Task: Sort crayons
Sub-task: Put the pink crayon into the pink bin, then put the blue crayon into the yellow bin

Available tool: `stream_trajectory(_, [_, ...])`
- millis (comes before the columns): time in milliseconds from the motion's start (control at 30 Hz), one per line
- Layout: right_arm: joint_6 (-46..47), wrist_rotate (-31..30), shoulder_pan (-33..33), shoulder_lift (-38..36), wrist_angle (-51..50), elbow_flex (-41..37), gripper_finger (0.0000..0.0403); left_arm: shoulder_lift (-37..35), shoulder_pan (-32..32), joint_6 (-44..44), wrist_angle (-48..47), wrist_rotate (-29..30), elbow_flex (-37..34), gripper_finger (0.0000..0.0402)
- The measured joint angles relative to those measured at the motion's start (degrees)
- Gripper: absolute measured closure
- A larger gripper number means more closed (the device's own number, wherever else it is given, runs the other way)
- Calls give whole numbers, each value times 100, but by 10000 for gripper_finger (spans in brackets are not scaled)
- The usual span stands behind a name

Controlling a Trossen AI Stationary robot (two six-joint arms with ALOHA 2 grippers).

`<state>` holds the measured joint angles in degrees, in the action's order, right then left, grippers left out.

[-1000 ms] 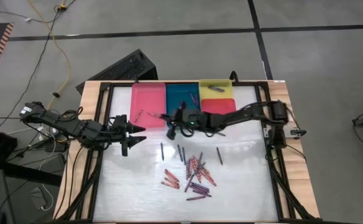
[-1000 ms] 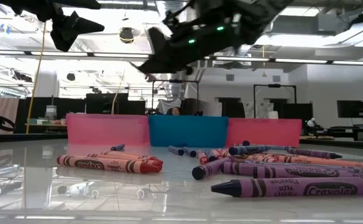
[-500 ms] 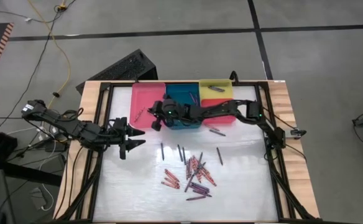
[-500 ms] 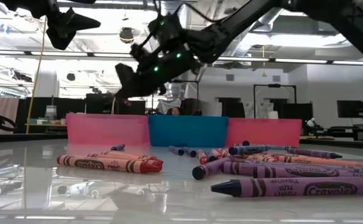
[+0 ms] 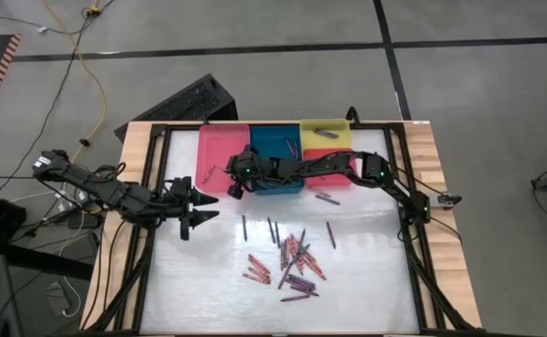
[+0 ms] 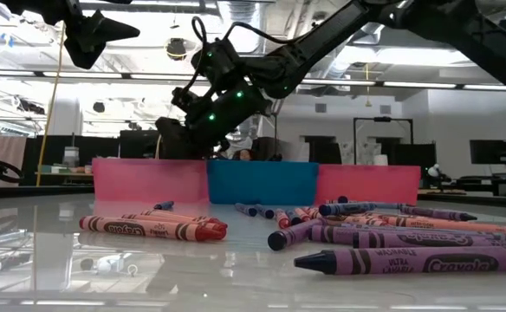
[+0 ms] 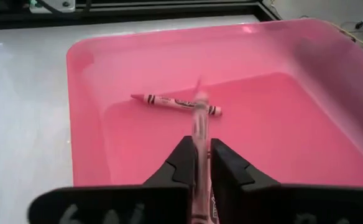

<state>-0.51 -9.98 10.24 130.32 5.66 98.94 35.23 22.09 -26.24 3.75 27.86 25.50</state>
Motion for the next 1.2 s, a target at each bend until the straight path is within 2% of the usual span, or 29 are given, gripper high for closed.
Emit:
stream_trajectory(200, [-281,-9,-16,-186,-149,7,332,2,-2,-49,-2,-20,0,198])
stream_trajectory(233, [-289,-12,-36,-324,-411,1,331,2,-2,-52,-2,-21,0,198])
stream_trajectory(433, [-911,-46,-397,-1551,-2351,13,331,-1,88,-10,-37,-51,0,198])
stream_trajectory(567, [-1002,-92,-702,-2411,-3814,4,330,2,205,15,-39,-37,0,198])
stream_trajectory(700, [-585,-660,-1085,-3278,-5191,5,330,2,379,20,-42,-37,0,198])
stream_trajectory(833, [386,-1369,-1521,-3939,-6723,-28,330,3,502,71,-42,77,0,198])
stream_trajectory(900, [853,-1711,-1756,-4241,-7053,-344,330,2,538,137,-39,176,0,198])
stream_trajectory(1000, [1421,-2133,-2116,-4880,-6900,-1320,330,2,564,197,-38,256,0,198])
stream_trajectory(1200, [2640,-2207,-2608,-6251,-5528,-3934,330,2,564,195,-39,271,0,198])
